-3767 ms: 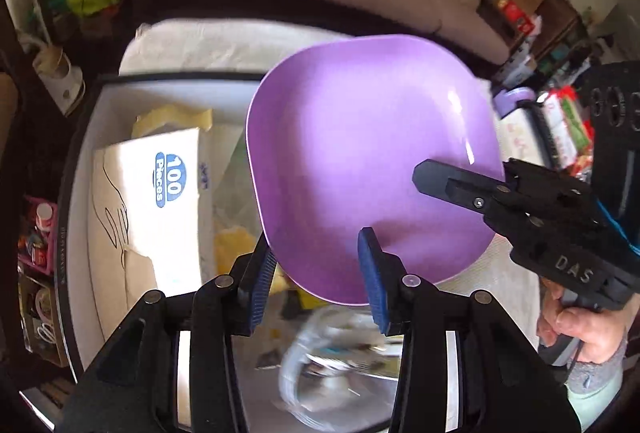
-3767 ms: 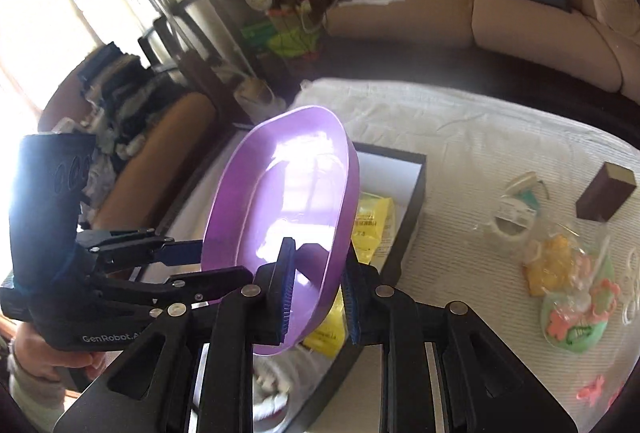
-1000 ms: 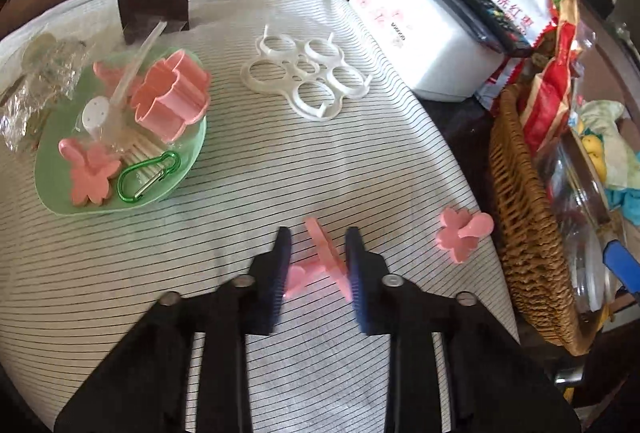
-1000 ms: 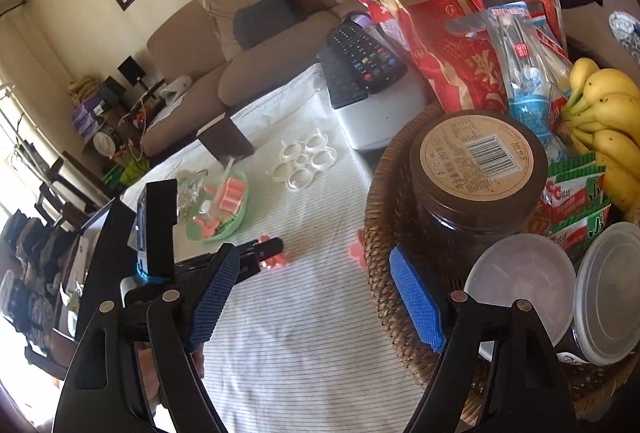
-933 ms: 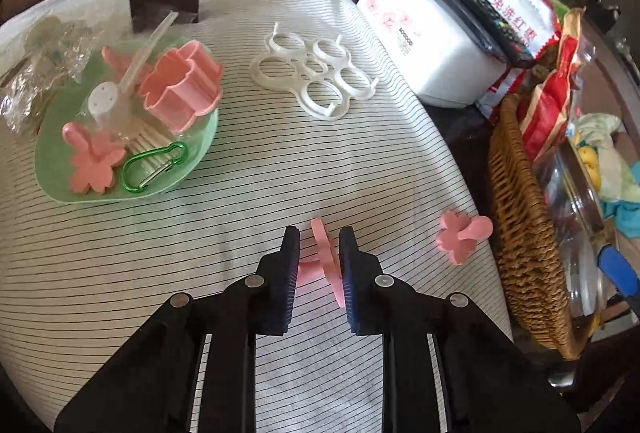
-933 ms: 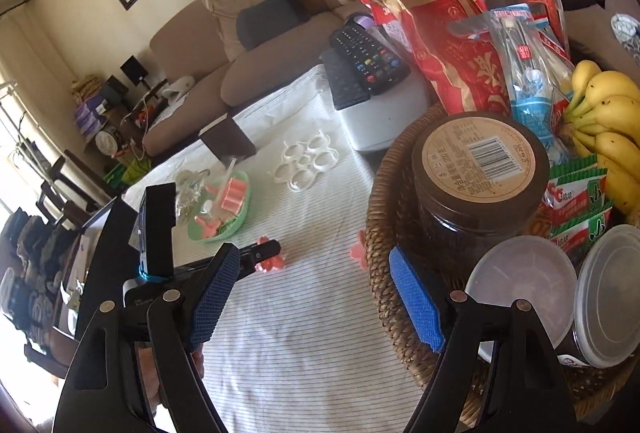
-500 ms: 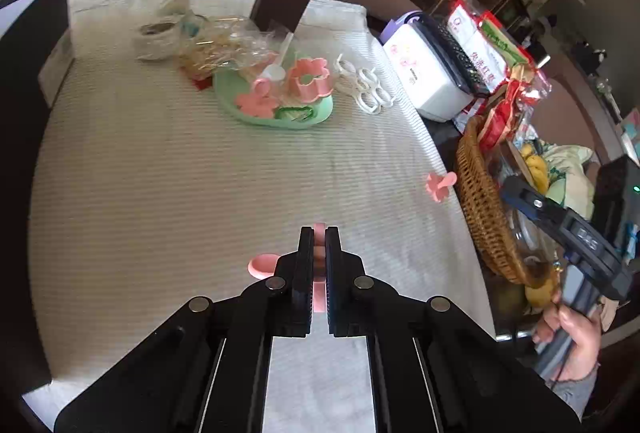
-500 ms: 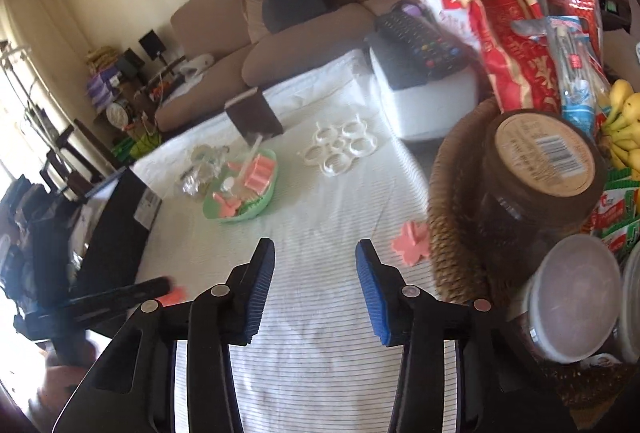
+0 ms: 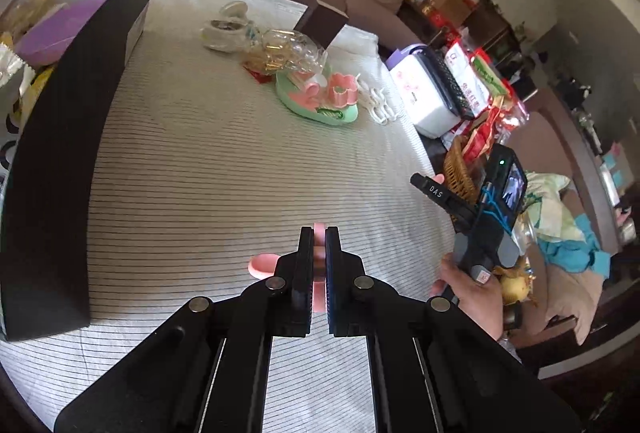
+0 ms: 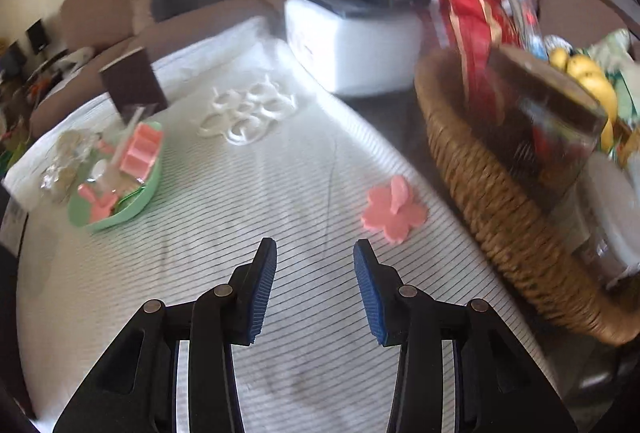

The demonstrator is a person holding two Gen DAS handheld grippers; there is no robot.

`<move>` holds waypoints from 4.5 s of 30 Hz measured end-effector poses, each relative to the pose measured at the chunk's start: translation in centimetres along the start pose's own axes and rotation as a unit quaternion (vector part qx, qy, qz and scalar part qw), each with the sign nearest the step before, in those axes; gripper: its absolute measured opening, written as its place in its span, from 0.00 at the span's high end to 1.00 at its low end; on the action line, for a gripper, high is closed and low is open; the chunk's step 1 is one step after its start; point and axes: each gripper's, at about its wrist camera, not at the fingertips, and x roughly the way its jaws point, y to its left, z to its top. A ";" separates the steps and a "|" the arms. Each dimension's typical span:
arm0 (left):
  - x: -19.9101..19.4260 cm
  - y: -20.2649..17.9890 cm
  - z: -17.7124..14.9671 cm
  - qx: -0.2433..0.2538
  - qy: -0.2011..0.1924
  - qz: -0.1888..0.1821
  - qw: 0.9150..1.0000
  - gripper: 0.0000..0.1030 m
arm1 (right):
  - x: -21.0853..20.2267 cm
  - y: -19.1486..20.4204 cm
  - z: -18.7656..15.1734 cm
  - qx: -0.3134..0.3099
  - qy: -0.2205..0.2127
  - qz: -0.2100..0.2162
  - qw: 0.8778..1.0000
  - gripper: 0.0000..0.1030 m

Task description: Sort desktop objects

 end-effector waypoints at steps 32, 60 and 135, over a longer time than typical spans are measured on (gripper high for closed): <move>-3.8 3.7 1.8 -0.026 -0.005 -0.060 0.998 0.94 | -9.7 6.4 2.9 -0.119 0.043 0.279 0.952 0.92; 5.4 0.0 -4.9 0.111 0.111 0.099 0.983 0.85 | -3.8 -3.8 -0.8 0.008 0.000 0.075 0.997 0.78; 1.3 0.9 -0.4 -0.013 0.067 -0.089 0.994 0.95 | -5.1 11.2 10.0 -0.397 0.300 0.055 0.865 0.79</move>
